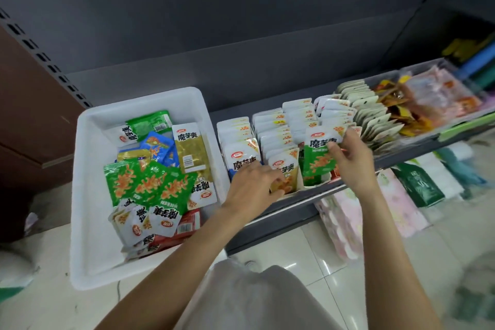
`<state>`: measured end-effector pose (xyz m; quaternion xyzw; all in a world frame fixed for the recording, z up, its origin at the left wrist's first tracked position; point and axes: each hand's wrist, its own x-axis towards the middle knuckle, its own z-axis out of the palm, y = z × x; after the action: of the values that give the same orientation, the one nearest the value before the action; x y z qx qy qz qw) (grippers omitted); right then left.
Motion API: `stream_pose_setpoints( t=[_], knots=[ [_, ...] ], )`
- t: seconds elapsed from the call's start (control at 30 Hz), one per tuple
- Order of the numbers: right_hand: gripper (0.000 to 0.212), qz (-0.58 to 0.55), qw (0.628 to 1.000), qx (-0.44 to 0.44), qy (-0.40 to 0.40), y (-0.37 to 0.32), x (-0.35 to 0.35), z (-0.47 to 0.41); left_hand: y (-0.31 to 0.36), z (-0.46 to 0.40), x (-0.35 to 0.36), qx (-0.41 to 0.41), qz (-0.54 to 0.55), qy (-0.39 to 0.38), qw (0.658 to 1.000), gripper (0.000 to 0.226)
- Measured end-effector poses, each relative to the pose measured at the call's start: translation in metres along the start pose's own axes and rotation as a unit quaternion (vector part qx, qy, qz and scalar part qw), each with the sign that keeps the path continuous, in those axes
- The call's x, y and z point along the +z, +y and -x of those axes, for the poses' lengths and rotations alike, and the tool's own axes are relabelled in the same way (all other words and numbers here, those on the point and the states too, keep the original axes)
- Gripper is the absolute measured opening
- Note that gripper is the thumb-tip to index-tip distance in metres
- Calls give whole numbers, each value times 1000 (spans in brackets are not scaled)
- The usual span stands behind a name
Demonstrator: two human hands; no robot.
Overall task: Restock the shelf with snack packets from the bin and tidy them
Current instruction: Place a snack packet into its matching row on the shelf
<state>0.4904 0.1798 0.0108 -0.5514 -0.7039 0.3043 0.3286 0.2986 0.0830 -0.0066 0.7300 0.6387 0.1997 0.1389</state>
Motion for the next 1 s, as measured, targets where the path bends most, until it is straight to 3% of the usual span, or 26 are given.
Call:
stream_pose_setpoints(
  t=[0.1,0.23,0.3,0.37,0.43,0.5,0.57,0.63,0.73,0.8,0.9,1.0],
  knots=[
    [26,-18,999,41,-31,6,9,-8,1,2,7,1,-22,-33,999,22],
    [10,-98,990,87,-48,3,12,-15,-1,3,11,-8,-53,-61,997,19],
    [16,-71,991,104,-50,5,15,-13,-2,3,14,-10,-56,-63,996,21],
    [32,25,996,81,-6,6,17,-7,-2,3,15,-10,-57,-58,997,22],
    [40,77,993,24,90,2,14,2,-3,4,15,-10,-54,-55,997,23],
    [35,64,983,-13,171,-10,8,12,-3,6,12,1,-36,-45,998,22],
    [27,7,981,-39,191,-28,6,22,-2,9,4,13,6,11,1000,20],
    [23,-50,984,-82,149,-50,15,34,-4,16,-9,15,47,128,991,19],
    [19,-87,986,-144,5,-77,47,48,-21,39,-34,-24,80,314,946,17],
    [17,-72,976,-176,-104,-91,76,54,-44,63,-50,-93,73,368,922,17],
    [18,-14,943,-223,-246,-108,127,63,-93,104,-62,-233,11,309,922,14],
    [31,101,893,-258,-354,-118,178,71,-138,138,-56,-354,-29,113,928,43]
  ],
)
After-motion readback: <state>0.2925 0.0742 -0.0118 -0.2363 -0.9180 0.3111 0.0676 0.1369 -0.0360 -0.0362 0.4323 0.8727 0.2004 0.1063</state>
